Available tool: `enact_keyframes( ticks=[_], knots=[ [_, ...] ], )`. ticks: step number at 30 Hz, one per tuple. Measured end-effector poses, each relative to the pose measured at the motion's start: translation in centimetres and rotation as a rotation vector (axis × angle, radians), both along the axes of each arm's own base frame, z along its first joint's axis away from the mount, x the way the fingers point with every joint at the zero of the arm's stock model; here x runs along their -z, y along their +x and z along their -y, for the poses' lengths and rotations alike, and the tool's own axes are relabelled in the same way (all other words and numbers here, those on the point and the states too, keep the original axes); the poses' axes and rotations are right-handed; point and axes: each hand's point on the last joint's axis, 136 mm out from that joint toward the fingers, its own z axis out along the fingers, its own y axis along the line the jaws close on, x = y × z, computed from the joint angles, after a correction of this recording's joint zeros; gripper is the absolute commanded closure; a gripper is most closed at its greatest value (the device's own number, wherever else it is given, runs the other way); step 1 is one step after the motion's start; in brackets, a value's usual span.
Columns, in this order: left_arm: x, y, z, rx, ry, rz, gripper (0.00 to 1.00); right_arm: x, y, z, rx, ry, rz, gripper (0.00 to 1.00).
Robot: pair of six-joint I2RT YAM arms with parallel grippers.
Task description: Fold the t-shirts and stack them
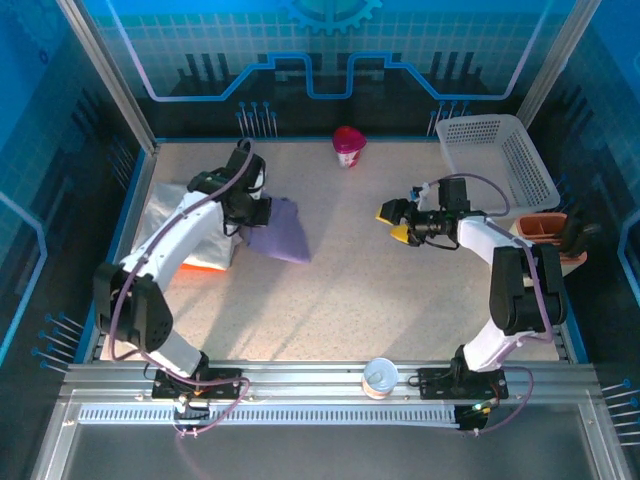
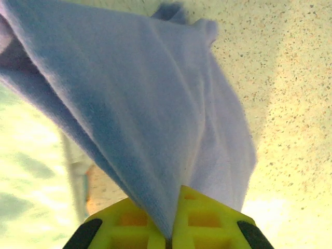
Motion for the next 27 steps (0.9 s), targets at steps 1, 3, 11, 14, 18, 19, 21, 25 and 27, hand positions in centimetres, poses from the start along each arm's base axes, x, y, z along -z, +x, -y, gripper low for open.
enact_keyframes(
  ticks=[1, 3, 11, 14, 18, 19, 21, 25, 27],
  knots=[
    [-1.1, -0.1, -0.3, 0.013, 0.020, 0.020, 1.00, -0.1, 0.0, 0.0, -0.002, 0.000, 0.004, 0.16],
    [-2.8, -0.5, -0.9, 0.037, 0.056, 0.050, 1.00, -0.3, 0.0, 0.0, -0.004, 0.003, 0.008, 0.16],
    [-6.1, -2.6, -3.4, 0.139, 0.208, 0.102, 1.00, -0.4, -0.2, -0.1, -0.006, 0.006, 0.006, 0.16],
    [-6.7, -3.2, -4.3, 0.159, 0.245, 0.105, 1.00, -0.3, -0.3, -0.1, -0.007, 0.005, -0.004, 0.16],
    [-7.2, -3.5, -5.3, 0.175, 0.275, 0.117, 1.00, -0.1, -0.5, -0.1, -0.010, 0.002, -0.014, 0.16],
    [-7.4, -3.5, -5.5, 0.179, 0.281, 0.120, 1.00, -0.1, -0.6, -0.1, -0.010, 0.002, -0.017, 0.16],
    [-7.5, -3.5, -6.0, 0.181, 0.289, 0.124, 1.00, 0.0, -0.7, -0.1, -0.011, 0.001, -0.021, 0.16],
    [-8.0, -3.2, -7.3, 0.167, 0.305, 0.131, 1.00, 0.0, -0.8, 0.0, -0.012, 0.000, -0.026, 0.16],
    [-8.4, -3.0, -7.8, 0.158, 0.310, 0.137, 1.00, 0.0, -0.9, 0.0, -0.012, 0.000, -0.029, 0.16]
  ],
)
